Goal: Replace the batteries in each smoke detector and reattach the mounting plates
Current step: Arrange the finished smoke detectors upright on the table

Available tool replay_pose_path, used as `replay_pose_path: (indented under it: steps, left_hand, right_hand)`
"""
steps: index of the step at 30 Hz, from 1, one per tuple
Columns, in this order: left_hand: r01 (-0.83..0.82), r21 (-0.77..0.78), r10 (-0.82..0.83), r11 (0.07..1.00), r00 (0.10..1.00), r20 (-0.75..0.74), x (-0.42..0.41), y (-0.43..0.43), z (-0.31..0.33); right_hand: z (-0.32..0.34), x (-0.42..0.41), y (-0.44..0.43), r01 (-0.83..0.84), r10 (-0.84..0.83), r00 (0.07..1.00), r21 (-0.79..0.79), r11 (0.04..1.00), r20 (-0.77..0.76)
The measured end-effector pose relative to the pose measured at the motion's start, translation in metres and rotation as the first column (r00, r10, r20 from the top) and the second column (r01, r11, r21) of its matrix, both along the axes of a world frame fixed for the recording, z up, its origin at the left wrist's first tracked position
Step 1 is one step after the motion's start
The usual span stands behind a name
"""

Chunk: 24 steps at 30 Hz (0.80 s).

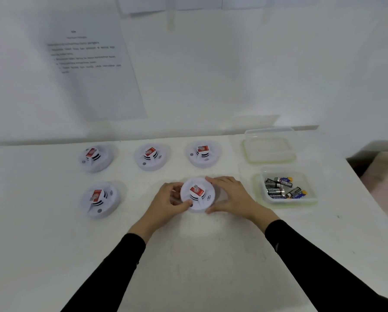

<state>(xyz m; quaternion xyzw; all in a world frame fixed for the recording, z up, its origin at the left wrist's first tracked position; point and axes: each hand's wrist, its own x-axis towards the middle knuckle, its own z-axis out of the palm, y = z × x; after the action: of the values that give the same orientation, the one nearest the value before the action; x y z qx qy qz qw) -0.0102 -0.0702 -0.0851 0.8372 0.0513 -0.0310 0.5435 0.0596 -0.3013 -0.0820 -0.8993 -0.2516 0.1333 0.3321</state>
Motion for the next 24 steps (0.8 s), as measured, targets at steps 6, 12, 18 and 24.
replay_pose_path:
  steps: [6,12,18,24]
  left_hand:
    - [0.014,-0.005,-0.014,1.000,1.000,-0.001,0.001,-0.004,0.004]
    - [0.050,0.051,-0.049,0.997,0.999,-0.022,-0.003,0.001,0.002]
    - [0.081,0.114,-0.077,0.990,0.996,-0.038,-0.007,0.010,-0.002]
    - [0.086,0.079,-0.084,0.993,0.996,-0.033,-0.007,0.011,-0.004]
  right_hand:
    - [-0.008,0.006,-0.003,0.011,-0.010,1.000,0.066,0.998,-0.020]
    - [-0.010,-0.004,-0.006,0.014,-0.010,0.999,0.088,0.996,-0.045]
    - [-0.017,-0.010,-0.001,0.024,-0.023,1.000,0.063,0.998,-0.006]
    - [-0.018,-0.015,-0.003,-0.011,0.008,0.999,0.065,0.998,0.036]
